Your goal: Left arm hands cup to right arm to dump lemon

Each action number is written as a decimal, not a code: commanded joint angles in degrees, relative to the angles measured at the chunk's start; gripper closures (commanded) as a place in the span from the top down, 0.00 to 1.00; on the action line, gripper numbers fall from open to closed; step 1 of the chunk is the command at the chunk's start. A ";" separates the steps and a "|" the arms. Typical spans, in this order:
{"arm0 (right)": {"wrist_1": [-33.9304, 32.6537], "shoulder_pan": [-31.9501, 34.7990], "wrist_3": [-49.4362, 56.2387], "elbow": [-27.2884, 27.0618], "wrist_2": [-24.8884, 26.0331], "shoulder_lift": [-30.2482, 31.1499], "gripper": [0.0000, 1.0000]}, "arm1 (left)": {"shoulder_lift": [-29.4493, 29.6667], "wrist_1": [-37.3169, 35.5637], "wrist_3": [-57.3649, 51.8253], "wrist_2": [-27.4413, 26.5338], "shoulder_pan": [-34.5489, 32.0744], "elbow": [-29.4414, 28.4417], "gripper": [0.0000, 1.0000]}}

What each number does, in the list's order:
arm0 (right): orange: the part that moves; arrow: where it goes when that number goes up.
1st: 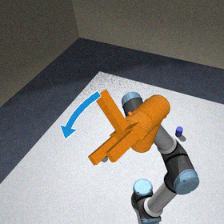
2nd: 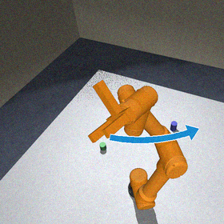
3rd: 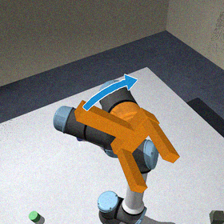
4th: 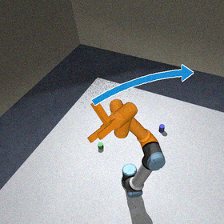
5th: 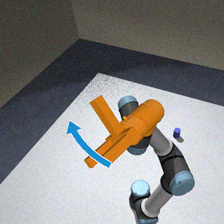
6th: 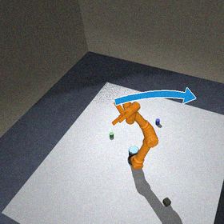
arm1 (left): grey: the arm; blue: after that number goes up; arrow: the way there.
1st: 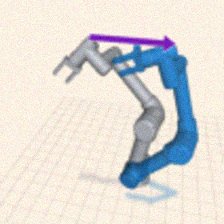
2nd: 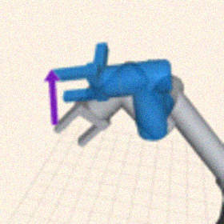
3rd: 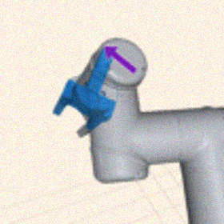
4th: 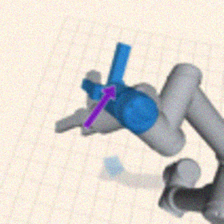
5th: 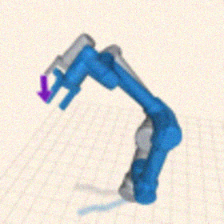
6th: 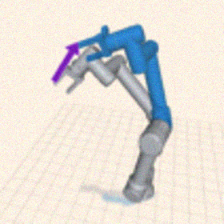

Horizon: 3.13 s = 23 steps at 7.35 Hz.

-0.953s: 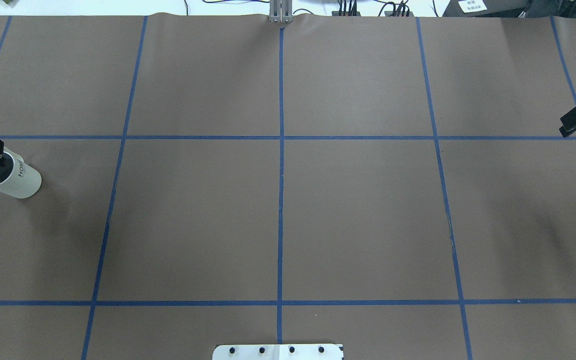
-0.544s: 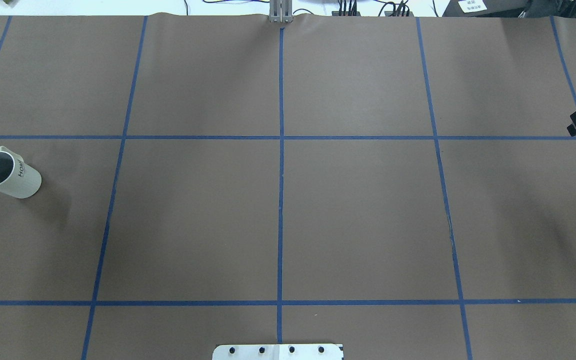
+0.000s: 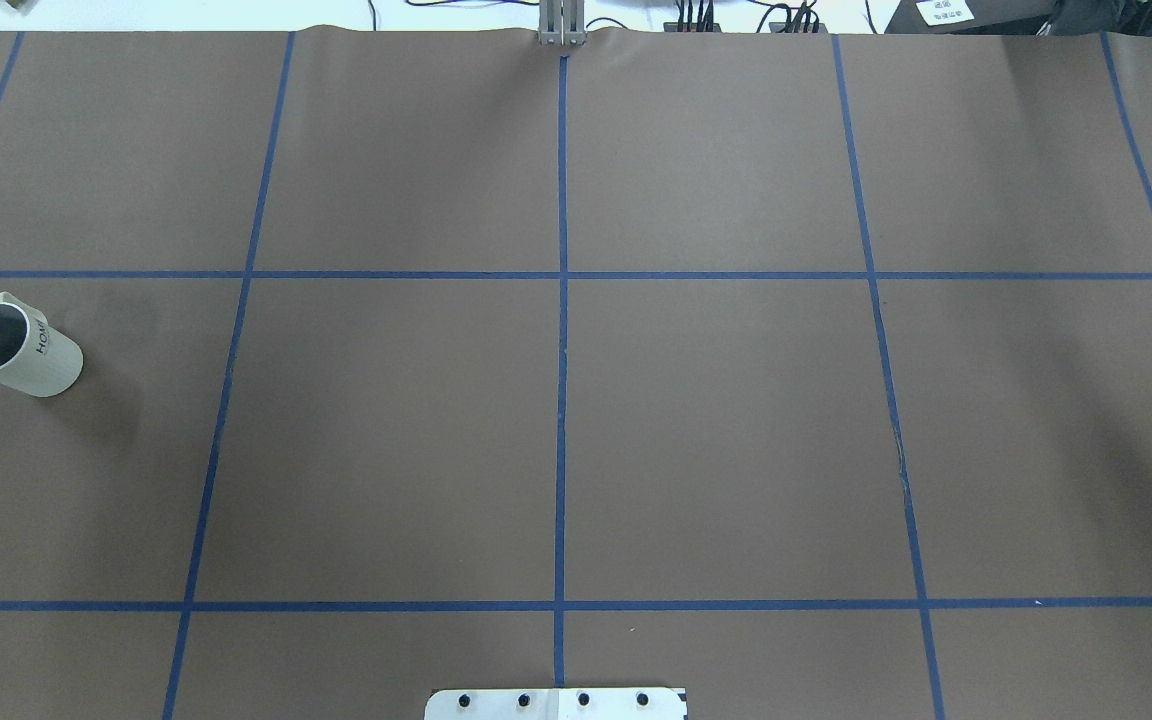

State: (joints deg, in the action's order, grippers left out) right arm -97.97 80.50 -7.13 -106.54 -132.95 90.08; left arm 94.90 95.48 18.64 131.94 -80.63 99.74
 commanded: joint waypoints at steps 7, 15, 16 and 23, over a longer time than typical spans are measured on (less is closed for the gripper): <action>-0.12 10.38 8.28 0.63 -3.63 9.76 1.00 | 1.16 1.54 -24.88 0.16 -11.22 -14.74 1.00; -0.03 10.47 8.10 3.08 -3.72 9.06 1.00 | -2.27 0.67 -10.73 0.07 -7.97 -8.24 1.00; 0.06 10.47 7.84 3.70 -3.63 8.97 1.00 | -2.27 0.67 -10.73 -0.02 -7.97 -8.24 1.00; 4.19 10.47 7.57 4.05 -3.19 7.22 1.00 | -2.09 0.67 -10.73 -0.02 -7.88 -8.24 1.00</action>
State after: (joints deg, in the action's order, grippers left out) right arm -94.10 90.96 0.45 -102.65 -136.22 98.32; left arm 92.75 96.15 7.88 131.93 -88.56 91.49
